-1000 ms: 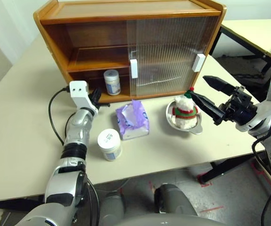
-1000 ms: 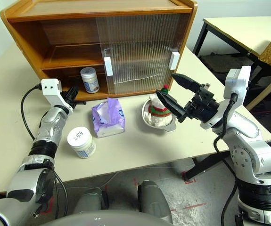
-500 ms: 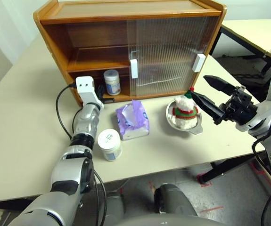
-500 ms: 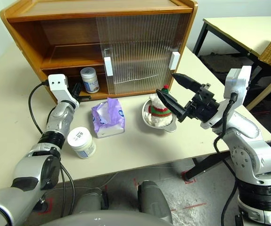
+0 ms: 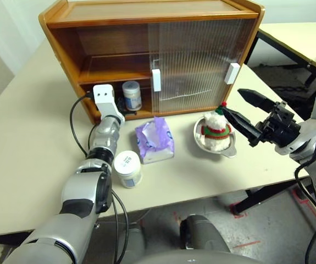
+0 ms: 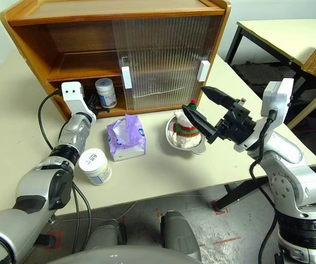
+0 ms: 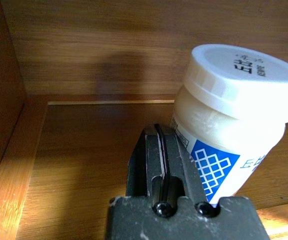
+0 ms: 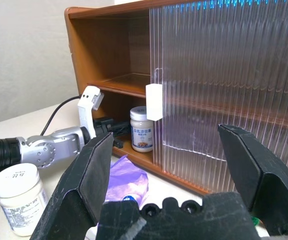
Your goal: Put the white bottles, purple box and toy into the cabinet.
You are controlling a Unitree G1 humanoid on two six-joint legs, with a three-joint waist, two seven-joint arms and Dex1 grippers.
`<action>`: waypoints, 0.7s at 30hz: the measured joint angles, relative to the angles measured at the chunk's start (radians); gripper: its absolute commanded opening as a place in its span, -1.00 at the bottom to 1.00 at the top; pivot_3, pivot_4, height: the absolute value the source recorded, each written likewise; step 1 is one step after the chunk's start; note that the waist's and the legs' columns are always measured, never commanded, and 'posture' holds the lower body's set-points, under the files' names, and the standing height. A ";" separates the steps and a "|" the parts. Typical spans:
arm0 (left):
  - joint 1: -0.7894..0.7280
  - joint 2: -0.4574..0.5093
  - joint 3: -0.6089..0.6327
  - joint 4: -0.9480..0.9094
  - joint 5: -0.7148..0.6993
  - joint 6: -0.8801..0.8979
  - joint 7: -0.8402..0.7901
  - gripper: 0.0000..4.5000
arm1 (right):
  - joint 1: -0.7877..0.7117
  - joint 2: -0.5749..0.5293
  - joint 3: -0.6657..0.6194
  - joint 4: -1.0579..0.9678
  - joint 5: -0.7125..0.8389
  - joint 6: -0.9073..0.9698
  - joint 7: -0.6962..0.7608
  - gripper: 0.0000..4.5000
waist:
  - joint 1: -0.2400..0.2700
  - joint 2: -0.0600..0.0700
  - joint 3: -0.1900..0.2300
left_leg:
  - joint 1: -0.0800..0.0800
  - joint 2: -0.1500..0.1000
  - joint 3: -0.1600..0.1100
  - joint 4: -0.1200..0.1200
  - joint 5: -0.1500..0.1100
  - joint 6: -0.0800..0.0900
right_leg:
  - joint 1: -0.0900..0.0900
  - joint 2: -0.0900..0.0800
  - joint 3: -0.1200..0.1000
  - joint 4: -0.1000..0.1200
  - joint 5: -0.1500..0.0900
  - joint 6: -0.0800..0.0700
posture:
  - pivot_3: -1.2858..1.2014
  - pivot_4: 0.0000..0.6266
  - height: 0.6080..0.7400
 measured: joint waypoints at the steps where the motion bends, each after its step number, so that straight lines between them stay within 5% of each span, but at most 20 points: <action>1: -0.003 0.000 0.000 0.003 0.001 0.000 -0.003 -0.98 | 0.001 0.000 0.000 -0.004 0.000 0.000 -0.002 1.00 | 0.000 0.000 0.000 | 0.000 0.000 0.000 0.000 0.000 0.000 | 0.000 0.000 0.000 0.000 0.000 0.000 | -0.11 -1.00 1.00; 21: -0.058 -0.012 -0.019 0.078 0.035 0.010 -0.055 -0.98 | 0.040 0.000 -0.008 -0.034 0.004 0.000 -0.032 1.00 | -0.026 0.000 0.000 | 0.000 0.000 0.000 0.000 0.000 0.000 | 0.000 0.000 0.000 -0.001 0.000 0.000 | -0.14 -1.00 1.00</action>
